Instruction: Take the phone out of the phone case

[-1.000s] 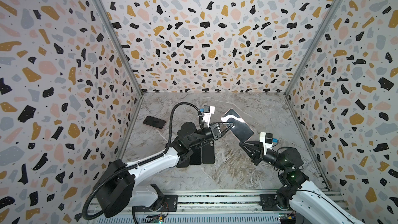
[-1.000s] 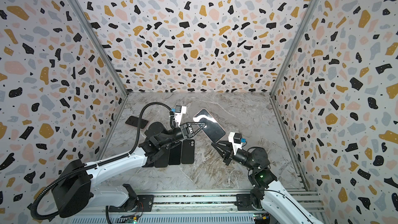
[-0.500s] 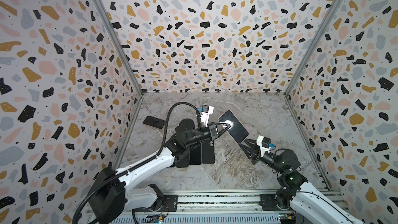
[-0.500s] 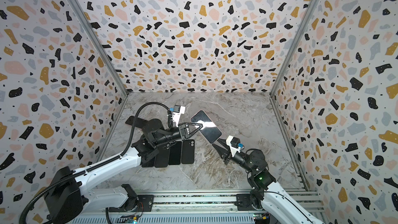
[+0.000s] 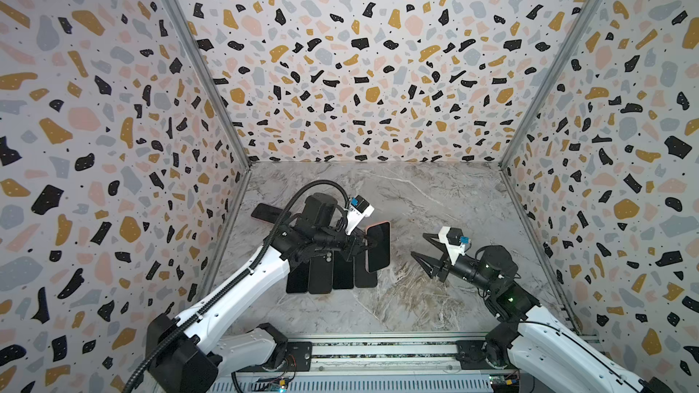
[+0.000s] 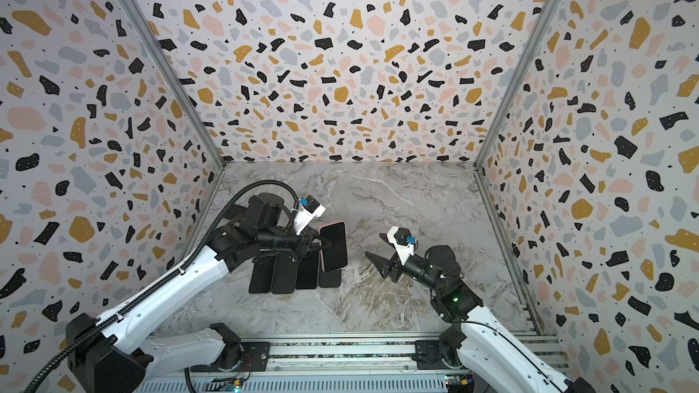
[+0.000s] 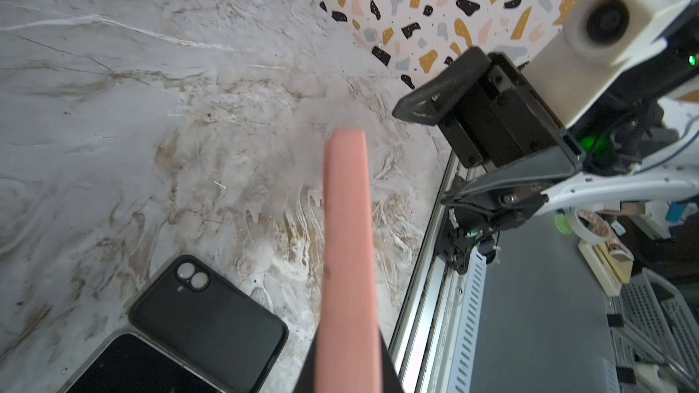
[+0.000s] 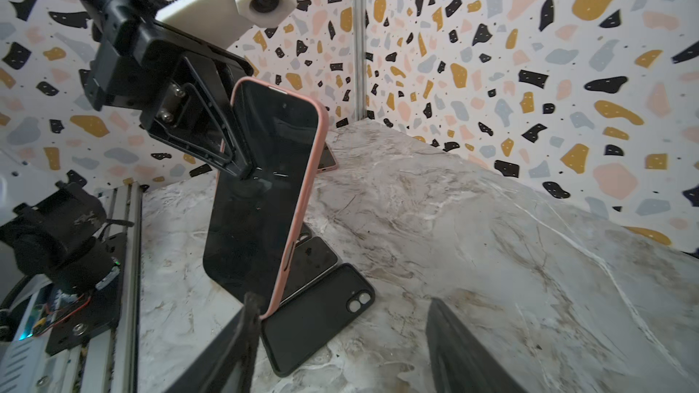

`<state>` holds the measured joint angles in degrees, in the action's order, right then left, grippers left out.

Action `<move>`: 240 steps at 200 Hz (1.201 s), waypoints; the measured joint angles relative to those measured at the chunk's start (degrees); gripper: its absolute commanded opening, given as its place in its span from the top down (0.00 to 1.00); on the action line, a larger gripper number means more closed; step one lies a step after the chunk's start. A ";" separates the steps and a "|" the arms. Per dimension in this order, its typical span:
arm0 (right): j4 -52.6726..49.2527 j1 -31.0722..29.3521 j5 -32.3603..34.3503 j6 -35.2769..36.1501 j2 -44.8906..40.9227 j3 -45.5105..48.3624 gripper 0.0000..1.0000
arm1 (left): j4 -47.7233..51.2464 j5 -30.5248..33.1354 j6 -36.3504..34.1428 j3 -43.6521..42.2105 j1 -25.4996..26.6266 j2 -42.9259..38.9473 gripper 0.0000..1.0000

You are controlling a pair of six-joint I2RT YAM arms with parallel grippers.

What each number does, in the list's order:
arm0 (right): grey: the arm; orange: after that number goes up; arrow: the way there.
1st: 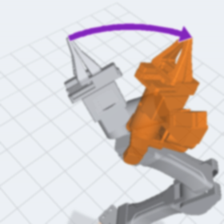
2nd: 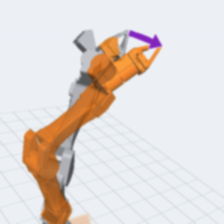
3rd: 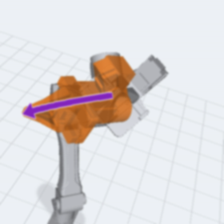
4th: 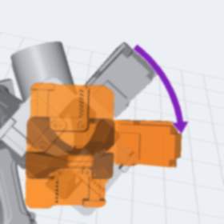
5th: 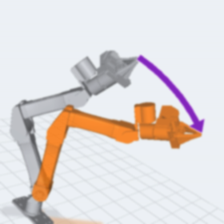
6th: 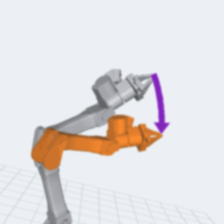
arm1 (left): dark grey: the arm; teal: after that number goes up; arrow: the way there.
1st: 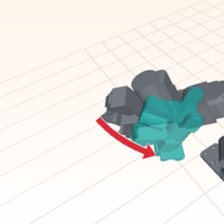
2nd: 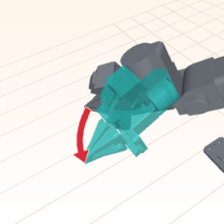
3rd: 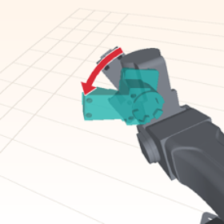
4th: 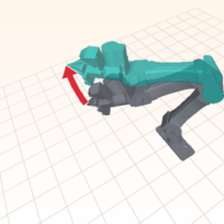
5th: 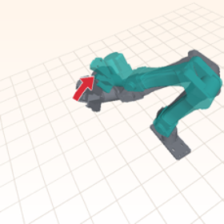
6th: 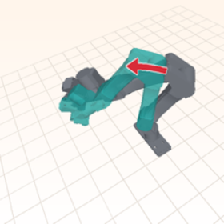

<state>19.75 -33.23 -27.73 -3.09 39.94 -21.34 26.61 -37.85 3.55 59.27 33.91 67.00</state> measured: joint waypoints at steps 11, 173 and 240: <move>-0.72 -0.46 -2.51 0.74 1.31 -0.39 0.35 | 0.96 -1.33 -2.03 0.00 0.00 -0.15 1.00; -2.75 -9.81 -12.35 7.19 10.73 -1.57 0.55 | 1.57 -9.94 -6.99 0.02 0.02 -3.93 1.00; -0.35 -9.81 -13.86 7.08 13.14 -2.54 0.63 | -0.24 -11.02 -5.81 0.00 0.02 -4.85 1.00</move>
<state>19.40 -43.05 -41.58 3.99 53.08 -23.88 26.37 -48.86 -2.26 59.27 33.93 62.15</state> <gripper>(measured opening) 0.370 0.122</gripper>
